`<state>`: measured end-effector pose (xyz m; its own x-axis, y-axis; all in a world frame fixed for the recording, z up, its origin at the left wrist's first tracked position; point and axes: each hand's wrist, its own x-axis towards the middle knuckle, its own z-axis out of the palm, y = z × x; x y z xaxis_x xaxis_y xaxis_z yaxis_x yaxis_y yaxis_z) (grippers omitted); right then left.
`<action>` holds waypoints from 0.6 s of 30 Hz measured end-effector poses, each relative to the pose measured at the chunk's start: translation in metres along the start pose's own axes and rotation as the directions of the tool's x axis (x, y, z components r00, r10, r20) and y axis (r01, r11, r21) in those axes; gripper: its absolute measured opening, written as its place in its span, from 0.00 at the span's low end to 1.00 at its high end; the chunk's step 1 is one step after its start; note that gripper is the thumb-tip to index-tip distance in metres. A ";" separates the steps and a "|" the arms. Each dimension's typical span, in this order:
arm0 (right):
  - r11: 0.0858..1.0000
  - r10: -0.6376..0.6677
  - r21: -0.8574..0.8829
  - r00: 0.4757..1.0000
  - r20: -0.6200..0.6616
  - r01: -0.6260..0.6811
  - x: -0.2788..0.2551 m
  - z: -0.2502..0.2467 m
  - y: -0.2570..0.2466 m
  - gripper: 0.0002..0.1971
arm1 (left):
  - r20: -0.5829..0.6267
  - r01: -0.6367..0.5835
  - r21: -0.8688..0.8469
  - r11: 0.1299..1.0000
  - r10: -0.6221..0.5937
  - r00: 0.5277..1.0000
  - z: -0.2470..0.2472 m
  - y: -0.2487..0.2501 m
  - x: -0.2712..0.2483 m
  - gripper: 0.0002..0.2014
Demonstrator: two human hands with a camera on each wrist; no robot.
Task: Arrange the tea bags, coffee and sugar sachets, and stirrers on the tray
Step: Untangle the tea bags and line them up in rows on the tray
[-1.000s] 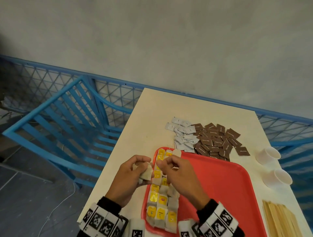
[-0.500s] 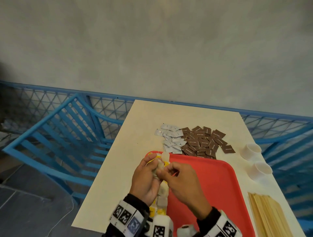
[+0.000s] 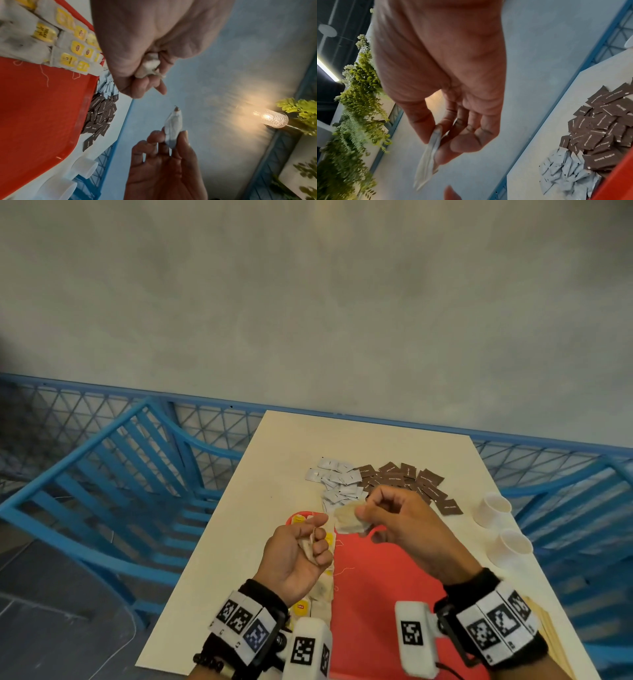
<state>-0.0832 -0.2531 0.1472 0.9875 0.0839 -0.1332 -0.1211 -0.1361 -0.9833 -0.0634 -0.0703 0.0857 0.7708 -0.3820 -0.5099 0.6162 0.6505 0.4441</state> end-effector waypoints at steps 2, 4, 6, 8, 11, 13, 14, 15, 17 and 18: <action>1.000 -0.009 -0.004 1.000 0.008 0.009 0.001 -0.002 0.000 0.08 | 0.087 0.000 0.101 0.995 -0.009 0.996 0.008 0.002 -0.006 0.14; 0.999 -0.028 -0.022 0.999 0.017 0.029 0.002 -0.003 0.003 0.09 | 0.153 -0.042 0.265 0.963 0.000 0.988 0.013 0.003 -0.011 0.18; 0.998 -0.040 -0.056 0.998 0.049 0.043 0.003 -0.002 0.006 0.09 | 0.180 -0.117 0.466 0.877 0.035 0.983 0.017 0.003 -0.016 0.17; 0.995 -0.044 -0.089 0.997 0.059 0.049 0.002 0.000 0.008 0.09 | 0.172 -0.162 0.547 0.821 0.079 0.982 0.018 0.002 -0.017 0.17; 0.984 -0.143 -0.116 0.989 -0.049 0.136 -0.001 0.000 0.012 0.06 | 0.118 -0.137 0.462 0.876 0.093 0.989 0.015 0.006 -0.014 0.19; 0.942 -0.281 -0.216 0.957 -0.077 0.259 -0.006 -0.004 0.014 0.07 | 0.099 -0.099 0.407 0.908 0.064 0.993 0.013 0.010 -0.014 0.19; 0.915 -0.324 -0.264 0.946 -0.031 0.305 -0.009 -0.006 0.015 0.11 | 0.101 -0.080 0.394 0.915 0.044 0.994 0.011 0.011 -0.013 0.19; 0.893 -0.346 -0.292 0.937 0.035 0.341 -0.013 -0.007 0.016 0.15 | 0.115 -0.067 0.387 0.920 0.025 0.993 0.010 0.012 -0.014 0.20; 0.851 -0.369 -0.339 0.916 0.155 0.400 -0.019 -0.007 0.017 0.19 | 0.141 -0.043 0.378 0.925 -0.012 0.990 0.009 0.013 -0.016 0.26; 0.816 -0.402 -0.370 0.896 0.188 0.444 -0.019 -0.007 0.019 0.21 | 0.154 -0.025 0.371 0.928 -0.035 0.987 0.009 0.013 -0.016 0.28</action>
<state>-0.1035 -0.2643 0.1322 0.9148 0.3151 0.2526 0.3766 -0.4393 -0.8156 -0.0663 -0.0612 0.1068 0.7646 -0.5008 -0.4056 0.6127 0.3695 0.6986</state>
